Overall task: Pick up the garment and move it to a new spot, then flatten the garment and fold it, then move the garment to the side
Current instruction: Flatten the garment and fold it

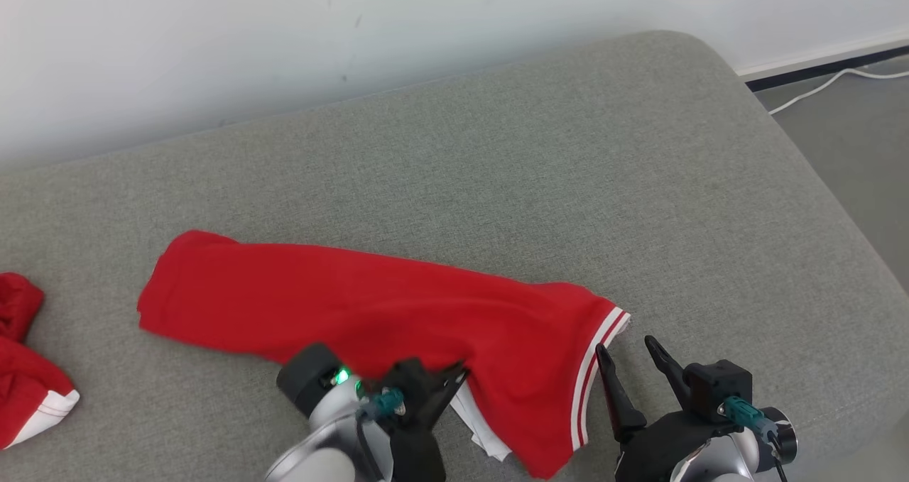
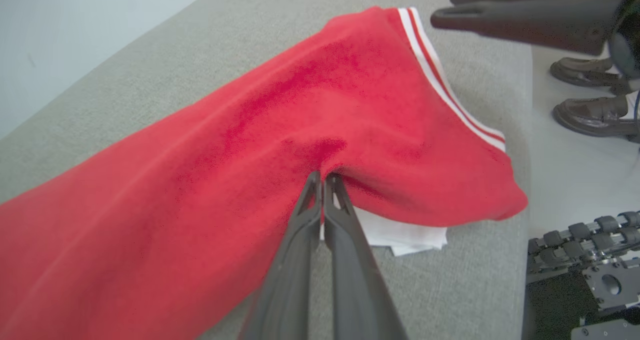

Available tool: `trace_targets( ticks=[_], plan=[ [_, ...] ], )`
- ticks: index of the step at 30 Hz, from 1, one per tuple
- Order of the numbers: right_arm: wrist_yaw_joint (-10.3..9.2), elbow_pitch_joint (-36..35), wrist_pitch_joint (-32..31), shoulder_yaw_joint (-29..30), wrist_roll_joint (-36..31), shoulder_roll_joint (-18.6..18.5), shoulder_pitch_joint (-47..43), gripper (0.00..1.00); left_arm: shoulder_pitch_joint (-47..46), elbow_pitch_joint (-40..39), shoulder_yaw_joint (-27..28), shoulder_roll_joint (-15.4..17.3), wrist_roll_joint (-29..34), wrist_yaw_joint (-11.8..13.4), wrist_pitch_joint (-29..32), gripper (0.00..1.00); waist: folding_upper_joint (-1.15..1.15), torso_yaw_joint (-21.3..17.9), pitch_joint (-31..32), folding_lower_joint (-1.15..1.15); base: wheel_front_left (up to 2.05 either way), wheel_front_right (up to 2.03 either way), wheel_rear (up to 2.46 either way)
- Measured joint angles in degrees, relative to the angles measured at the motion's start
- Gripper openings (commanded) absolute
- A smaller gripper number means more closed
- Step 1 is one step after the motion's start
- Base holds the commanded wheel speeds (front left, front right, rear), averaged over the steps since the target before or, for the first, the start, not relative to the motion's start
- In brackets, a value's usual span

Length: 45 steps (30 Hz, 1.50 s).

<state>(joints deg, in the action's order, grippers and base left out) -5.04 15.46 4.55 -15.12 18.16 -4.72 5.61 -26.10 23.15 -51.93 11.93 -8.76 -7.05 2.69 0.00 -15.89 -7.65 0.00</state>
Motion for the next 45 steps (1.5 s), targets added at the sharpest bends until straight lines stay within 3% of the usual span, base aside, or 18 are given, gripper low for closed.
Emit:
trace_targets(
  ticks=[6, 17, 20, 23, 24, 25, 29, 34, 41, 45],
  plan=[
    [0.00, 0.53, 0.00, -0.04, 0.35, -0.02, 0.03, 1.00, -3.30, -4.11, 6.45, -4.22, -6.95, 0.02, -3.04, 0.00, 0.00, -0.12, 0.30, 0.00, 0.00, 0.00, 0.00],
    [0.00, 1.51, -0.01, -1.22, 0.68, 0.22, 0.70, 1.00, -7.77, -13.37, 9.00, -5.39, -12.88, -0.02, 0.02, 0.00, 0.00, -2.57, 1.75, 0.00, 0.00, 0.00, 0.00],
    [0.00, 1.51, -0.01, -1.40, 0.90, 0.23, 0.71, 1.00, -11.62, -11.58, 10.31, -6.43, -12.88, 0.02, 1.77, 0.00, 0.00, -3.35, 1.83, 0.00, 0.00, 0.00, 0.00],
    [0.08, 1.52, -0.03, -2.57, 0.90, 0.38, 0.82, 1.00, -18.99, -4.33, 16.11, -7.12, -11.35, 5.06, 2.08, 0.02, 0.00, -4.27, 1.62, 0.00, 0.00, 0.00, 0.00],
    [0.11, 1.52, -0.03, -2.96, 0.90, 0.51, 0.90, 1.00, -21.30, -1.65, 17.98, -6.94, -9.65, 7.35, 2.08, 0.65, 0.00, -4.63, 1.48, 0.00, 0.00, 0.00, 0.00],
    [0.32, 1.52, -0.03, -3.27, 0.90, 0.67, 1.01, 1.00, -22.97, 0.86, 19.09, -6.33, -8.67, 8.82, 2.21, 1.00, 0.00, -5.01, 1.32, 0.00, 0.00, 0.00, 0.00],
    [0.49, 1.48, -0.01, -3.23, 1.05, 0.99, 1.36, 1.00, -22.87, 7.53, 17.37, -4.56, -7.32, 9.32, 4.24, 1.00, 0.00, -6.57, 0.30, 0.00, 0.00, 0.00, 0.00],
    [0.00, 1.72, 0.57, -1.00, 1.53, 0.85, 1.32, 1.00, -21.54, 11.62, 13.22, -7.47, -7.38, 6.90, 4.86, 1.00, 0.00, -7.20, -1.72, 0.00, 0.00, 0.00, 0.00],
    [0.00, 1.82, 1.09, -0.86, 1.53, 0.87, 1.90, 1.00, -19.55, 13.13, 11.84, -7.20, -8.29, 3.27, 3.75, 1.00, 0.00, -4.99, -2.38, 0.00, 0.00, 0.00, 0.00],
    [-0.05, 2.54, 1.49, -0.36, 1.54, 0.78, 1.83, 1.00, -15.17, 12.00, 8.16, -7.19, -9.75, 0.78, 3.30, 1.00, 0.00, -3.00, -2.12, 0.00, 0.00, 0.00, 0.00]
  ],
)
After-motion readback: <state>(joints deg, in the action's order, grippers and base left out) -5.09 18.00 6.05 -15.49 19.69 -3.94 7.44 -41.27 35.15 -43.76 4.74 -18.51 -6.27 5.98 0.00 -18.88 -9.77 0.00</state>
